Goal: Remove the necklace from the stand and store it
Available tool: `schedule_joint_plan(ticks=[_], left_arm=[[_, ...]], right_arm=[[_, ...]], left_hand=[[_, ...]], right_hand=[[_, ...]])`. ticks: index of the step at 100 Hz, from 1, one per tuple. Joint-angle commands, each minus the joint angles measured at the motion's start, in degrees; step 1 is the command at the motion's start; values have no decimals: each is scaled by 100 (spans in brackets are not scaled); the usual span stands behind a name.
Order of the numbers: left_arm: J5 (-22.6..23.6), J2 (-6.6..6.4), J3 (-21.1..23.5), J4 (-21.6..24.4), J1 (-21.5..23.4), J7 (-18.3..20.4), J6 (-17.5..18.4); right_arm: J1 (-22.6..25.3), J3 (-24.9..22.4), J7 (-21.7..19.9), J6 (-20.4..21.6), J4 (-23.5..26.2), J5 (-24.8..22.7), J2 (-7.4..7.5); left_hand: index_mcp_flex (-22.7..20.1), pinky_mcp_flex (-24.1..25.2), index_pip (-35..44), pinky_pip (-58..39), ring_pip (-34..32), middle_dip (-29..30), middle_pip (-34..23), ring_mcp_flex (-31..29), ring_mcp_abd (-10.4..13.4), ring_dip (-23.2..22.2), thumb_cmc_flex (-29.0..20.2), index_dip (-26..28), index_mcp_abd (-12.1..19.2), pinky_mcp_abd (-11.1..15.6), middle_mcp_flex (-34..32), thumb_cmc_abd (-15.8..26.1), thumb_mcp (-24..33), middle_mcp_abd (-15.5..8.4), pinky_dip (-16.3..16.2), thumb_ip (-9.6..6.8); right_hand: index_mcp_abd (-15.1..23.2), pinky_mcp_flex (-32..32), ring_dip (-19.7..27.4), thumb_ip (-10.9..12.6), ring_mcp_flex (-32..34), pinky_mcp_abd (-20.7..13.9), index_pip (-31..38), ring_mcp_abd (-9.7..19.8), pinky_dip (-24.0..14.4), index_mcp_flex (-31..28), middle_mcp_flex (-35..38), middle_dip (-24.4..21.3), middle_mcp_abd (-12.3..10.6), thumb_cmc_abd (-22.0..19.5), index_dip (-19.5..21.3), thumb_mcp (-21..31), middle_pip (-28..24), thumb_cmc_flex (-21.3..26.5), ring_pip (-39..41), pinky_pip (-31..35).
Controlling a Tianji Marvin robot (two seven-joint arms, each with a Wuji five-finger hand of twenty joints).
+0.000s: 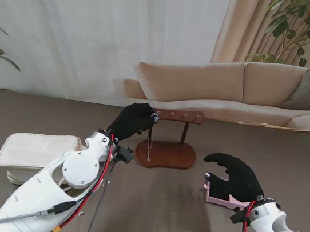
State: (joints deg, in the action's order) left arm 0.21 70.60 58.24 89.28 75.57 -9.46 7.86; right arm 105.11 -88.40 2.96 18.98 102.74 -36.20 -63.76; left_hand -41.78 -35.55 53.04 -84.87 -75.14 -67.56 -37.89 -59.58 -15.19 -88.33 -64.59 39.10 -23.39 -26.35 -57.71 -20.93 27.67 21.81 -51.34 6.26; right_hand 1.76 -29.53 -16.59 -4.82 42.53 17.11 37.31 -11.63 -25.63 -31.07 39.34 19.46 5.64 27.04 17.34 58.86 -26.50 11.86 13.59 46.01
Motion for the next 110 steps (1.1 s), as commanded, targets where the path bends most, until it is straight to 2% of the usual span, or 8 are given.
schedule_joint_plan(ticks=[1,26,41,48,61,70,94,110], left_arm=[[20,-13,19,88,87,131,26],[42,-89,75,257,301,295,68],[70,-134,96,352,411,402,63],[81,-149,102,391,455,436,62],[119,-179,112,451,522,499,58],[128,-194,122,486,561,540,38],[150,-231,151,521,619,645,4],[165,-242,152,529,633,682,-26]], right_arm=[[101,-116,-111,50,6,-127,77],[315,-730,-474,293,-8,-983,216],[409,-1008,-615,437,-33,-1468,283],[435,-1105,-693,494,-43,-1691,317],[450,-1217,-860,574,-84,-2018,375],[449,-1253,-1034,568,-101,-2245,420],[325,-1257,-1505,719,-204,-2685,535],[243,-1185,-1521,703,-289,-3031,572]], left_hand=[[-119,-94,314,-384,47,-48,-84,-184,757,-163,-130,121,54,48,-409,-159,322,91,33,135],[-117,-94,313,-388,50,-63,-86,-180,752,-163,-119,130,60,48,-400,-160,342,89,41,145],[-113,-93,303,-389,51,-62,-77,-174,753,-163,-114,129,53,48,-397,-156,344,96,45,147],[-114,-93,304,-390,51,-64,-77,-172,752,-163,-115,132,59,48,-398,-155,345,93,47,148],[-113,-93,304,-391,51,-63,-75,-169,751,-163,-111,134,66,48,-397,-154,343,85,49,149],[-110,-90,302,-389,50,-64,-74,-168,751,-163,-112,136,68,49,-395,-153,342,84,51,149],[-107,-76,300,-375,50,-63,-70,-162,749,-163,-109,140,70,55,-392,-147,334,83,59,150],[-110,-77,299,-375,49,-69,-76,-161,749,-163,-112,141,66,55,-391,-150,332,79,62,149]], right_hand=[[108,1467,48,69,-236,22,-57,75,-61,151,-240,-56,25,72,43,-211,99,-175,-90,-196],[99,1788,97,-15,-781,-162,-180,247,-105,674,-993,-81,-69,250,58,-1059,117,-175,-228,-431],[88,1982,122,126,-1051,-304,-341,331,-199,1089,-1336,-110,-140,203,-4,-2044,119,-120,-300,-763],[19,2038,136,180,-1165,-348,-395,372,-227,1257,-1502,-114,-184,576,-44,-1631,122,-417,-342,-968],[-132,2202,161,147,-1361,-385,-494,263,-204,1582,-1753,-126,-185,676,-83,-1565,169,-531,-422,-1155],[-273,2297,252,94,-1604,-373,-501,68,-202,1834,-1969,-129,-106,734,-75,-1543,165,-632,-612,-1394],[-638,2621,536,-56,-2189,-451,-605,-62,-197,2119,-2562,-263,142,937,-74,-1477,293,-876,-1051,-2040],[-1045,2670,647,-140,-2432,-423,-664,-137,-221,2268,-2805,-330,327,934,-94,-1482,321,-939,-1169,-2215]])
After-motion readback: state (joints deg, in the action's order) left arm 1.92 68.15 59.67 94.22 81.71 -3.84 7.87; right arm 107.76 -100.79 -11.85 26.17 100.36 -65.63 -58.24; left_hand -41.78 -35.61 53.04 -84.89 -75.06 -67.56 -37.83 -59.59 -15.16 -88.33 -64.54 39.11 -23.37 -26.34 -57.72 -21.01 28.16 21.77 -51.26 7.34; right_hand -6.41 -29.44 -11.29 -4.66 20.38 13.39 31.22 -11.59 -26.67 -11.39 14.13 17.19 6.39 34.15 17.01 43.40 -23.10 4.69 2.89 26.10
